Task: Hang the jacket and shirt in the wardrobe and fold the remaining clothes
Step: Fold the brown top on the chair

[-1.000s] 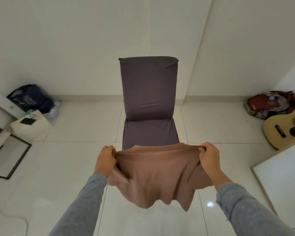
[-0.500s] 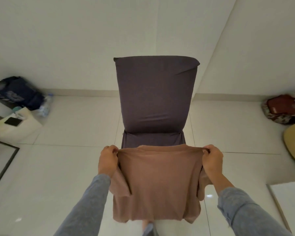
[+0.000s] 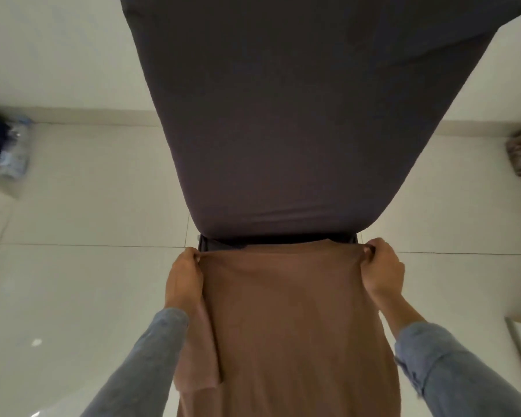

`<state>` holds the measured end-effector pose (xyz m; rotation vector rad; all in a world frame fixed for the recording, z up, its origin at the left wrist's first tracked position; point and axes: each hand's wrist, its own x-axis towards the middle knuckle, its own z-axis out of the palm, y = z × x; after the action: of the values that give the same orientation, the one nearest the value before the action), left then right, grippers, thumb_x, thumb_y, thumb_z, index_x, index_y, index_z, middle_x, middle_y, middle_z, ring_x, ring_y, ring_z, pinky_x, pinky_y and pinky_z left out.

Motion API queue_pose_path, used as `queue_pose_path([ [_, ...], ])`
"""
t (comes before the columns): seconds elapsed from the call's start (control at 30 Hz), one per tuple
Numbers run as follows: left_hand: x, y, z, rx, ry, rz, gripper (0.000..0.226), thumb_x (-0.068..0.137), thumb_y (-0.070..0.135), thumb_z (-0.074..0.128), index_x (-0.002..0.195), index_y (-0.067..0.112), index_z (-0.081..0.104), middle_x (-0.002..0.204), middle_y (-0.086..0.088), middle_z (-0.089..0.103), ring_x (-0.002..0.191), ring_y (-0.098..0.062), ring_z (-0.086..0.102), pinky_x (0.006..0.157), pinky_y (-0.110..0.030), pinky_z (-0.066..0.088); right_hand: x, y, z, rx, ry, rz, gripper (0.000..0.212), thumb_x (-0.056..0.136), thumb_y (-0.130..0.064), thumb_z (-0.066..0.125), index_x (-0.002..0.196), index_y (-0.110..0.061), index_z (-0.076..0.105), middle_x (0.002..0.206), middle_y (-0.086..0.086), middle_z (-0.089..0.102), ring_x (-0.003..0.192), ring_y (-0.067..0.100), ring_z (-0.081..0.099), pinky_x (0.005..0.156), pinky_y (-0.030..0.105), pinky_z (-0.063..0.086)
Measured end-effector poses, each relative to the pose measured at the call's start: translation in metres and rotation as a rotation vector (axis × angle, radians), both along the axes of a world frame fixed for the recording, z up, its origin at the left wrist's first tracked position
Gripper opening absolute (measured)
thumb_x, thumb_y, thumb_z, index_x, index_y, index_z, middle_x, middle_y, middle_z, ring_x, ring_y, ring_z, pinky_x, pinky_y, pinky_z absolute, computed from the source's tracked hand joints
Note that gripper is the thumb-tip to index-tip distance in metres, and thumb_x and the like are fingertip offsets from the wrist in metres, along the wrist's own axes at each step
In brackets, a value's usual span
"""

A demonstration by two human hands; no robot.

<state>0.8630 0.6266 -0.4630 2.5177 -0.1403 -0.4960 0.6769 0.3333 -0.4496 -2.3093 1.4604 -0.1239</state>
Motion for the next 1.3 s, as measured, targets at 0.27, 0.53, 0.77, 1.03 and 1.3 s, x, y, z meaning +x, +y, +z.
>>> queue_pose_path([
  [0.27, 0.012, -0.011, -0.048, 0.157, -0.094, -0.281, 0.03, 0.079, -0.007, 0.042, 0.104, 0.003, 0.055, 0.103, -0.018, 0.057, 0.095, -0.037, 0.053, 0.076, -0.042, 0.044, 0.021, -0.004, -0.05, -0.043, 0.099, 0.031, 0.026, 0.088, -0.004, 0.045, 0.107, -0.011, 0.062, 0.109, 0.01, 0.064, 0.103, 0.033, 0.046, 0.081, 0.039, 0.03],
  [0.53, -0.043, -0.008, -0.057, 0.157, -0.383, -0.781, 0.056, 0.062, 0.011, 0.06, 0.118, 0.016, 0.054, 0.116, -0.008, 0.056, 0.097, -0.028, 0.06, 0.081, -0.038, 0.049, -0.018, 0.083, -0.055, 0.053, -0.053, 0.196, 0.059, 0.07, 0.004, 0.065, 0.127, -0.006, 0.051, 0.131, 0.016, 0.048, 0.122, 0.033, 0.044, 0.1, 0.047, 0.043],
  [0.77, -0.07, 0.009, -0.1, 0.336, -0.3, -0.971, 0.052, 0.096, 0.043, 0.026, 0.147, 0.031, 0.029, 0.156, -0.003, 0.023, 0.143, -0.025, 0.021, 0.111, -0.057, 0.014, -0.079, 0.124, -0.104, -0.064, 0.172, 0.426, 0.052, 0.098, -0.042, 0.019, 0.142, -0.021, 0.039, 0.15, -0.001, 0.035, 0.14, 0.016, 0.024, 0.116, 0.036, 0.015],
  [1.03, -0.073, 0.012, -0.114, 0.271, -0.413, -0.886, 0.054, 0.095, 0.04, 0.025, 0.149, 0.033, 0.021, 0.158, 0.002, 0.015, 0.146, -0.021, 0.011, 0.112, -0.057, 0.006, -0.085, 0.125, -0.116, -0.152, 0.185, 0.417, 0.055, 0.096, -0.042, 0.025, 0.147, -0.023, 0.029, 0.154, -0.005, 0.027, 0.143, 0.014, 0.02, 0.116, 0.038, 0.014],
  [1.3, -0.071, 0.012, -0.116, 0.242, -0.378, -0.875, 0.059, 0.091, 0.036, 0.026, 0.149, 0.032, 0.018, 0.158, 0.003, 0.013, 0.146, -0.019, 0.007, 0.112, -0.058, 0.006, -0.083, 0.128, -0.114, -0.163, 0.241, 0.363, 0.056, 0.096, -0.043, 0.023, 0.148, -0.023, 0.025, 0.155, -0.004, 0.024, 0.143, 0.013, 0.019, 0.116, 0.042, 0.015],
])
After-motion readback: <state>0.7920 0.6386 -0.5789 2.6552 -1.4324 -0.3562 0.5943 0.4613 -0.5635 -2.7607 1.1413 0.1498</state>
